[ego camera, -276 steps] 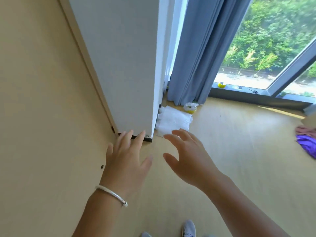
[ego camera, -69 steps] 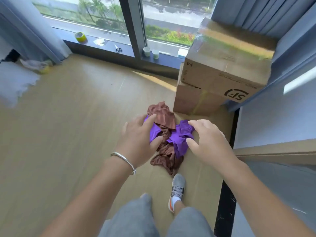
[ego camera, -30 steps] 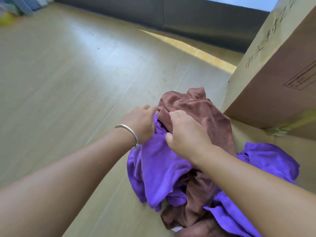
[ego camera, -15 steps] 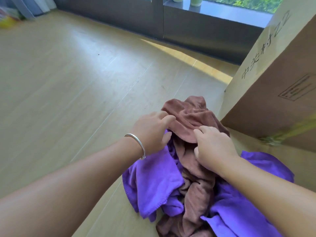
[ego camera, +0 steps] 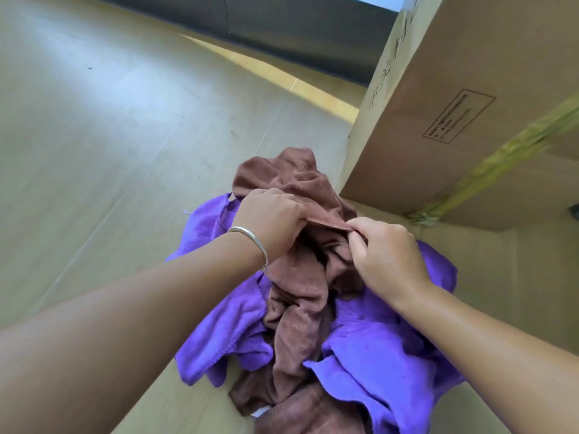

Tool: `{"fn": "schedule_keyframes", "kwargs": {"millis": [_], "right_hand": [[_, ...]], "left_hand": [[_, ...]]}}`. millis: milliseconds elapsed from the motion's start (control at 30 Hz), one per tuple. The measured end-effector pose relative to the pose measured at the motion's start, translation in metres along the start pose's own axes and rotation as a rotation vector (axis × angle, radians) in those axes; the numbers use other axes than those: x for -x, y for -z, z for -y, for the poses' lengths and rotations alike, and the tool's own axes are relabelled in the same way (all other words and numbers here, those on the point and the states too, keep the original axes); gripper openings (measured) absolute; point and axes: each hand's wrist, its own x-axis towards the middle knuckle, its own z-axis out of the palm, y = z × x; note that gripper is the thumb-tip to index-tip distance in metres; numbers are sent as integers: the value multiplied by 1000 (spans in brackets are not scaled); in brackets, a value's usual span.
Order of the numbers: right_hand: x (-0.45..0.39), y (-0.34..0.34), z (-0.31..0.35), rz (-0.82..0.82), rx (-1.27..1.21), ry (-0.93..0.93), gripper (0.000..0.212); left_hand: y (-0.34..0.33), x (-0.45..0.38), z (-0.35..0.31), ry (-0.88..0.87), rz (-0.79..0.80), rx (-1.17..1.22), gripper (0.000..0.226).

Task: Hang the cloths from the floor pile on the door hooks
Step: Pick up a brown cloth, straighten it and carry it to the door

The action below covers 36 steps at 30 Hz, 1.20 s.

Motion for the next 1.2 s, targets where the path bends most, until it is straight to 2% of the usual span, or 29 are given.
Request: {"fn": "schedule_keyframes", "kwargs": {"millis": [167, 300, 400, 567, 733, 800, 867, 1033, 1200], "right_hand": [[16, 33, 26, -150, -99, -38, 24], [36, 80, 69, -254, -194, -42, 20], [46, 124, 106, -221, -159, -51, 21], [53, 197, 175, -95, -75, -75, 13], [47, 255, 266, 78, -122, -57, 7], [44, 273, 308, 70, -135, 15, 16], [39, 285, 349, 56, -132, 84, 9], [23, 304, 453, 49, -184, 250, 16], [28, 301, 557, 172, -210, 419, 17]], "left_hand": [[65, 14, -11, 115, -189, 133, 18], [146, 34, -23, 92, -265, 195, 15], [210, 55, -30, 124, -357, 301, 13], [314, 97, -29, 174, -392, 442, 16], [409, 142, 11, 358, -457, 475, 26], [443, 164, 33, 458, -496, 496, 21], [472, 189, 57, 556, -519, 493, 18], [534, 270, 113, 749, -454, 407, 22], [587, 360, 141, 903, -490, 416, 17]]}}
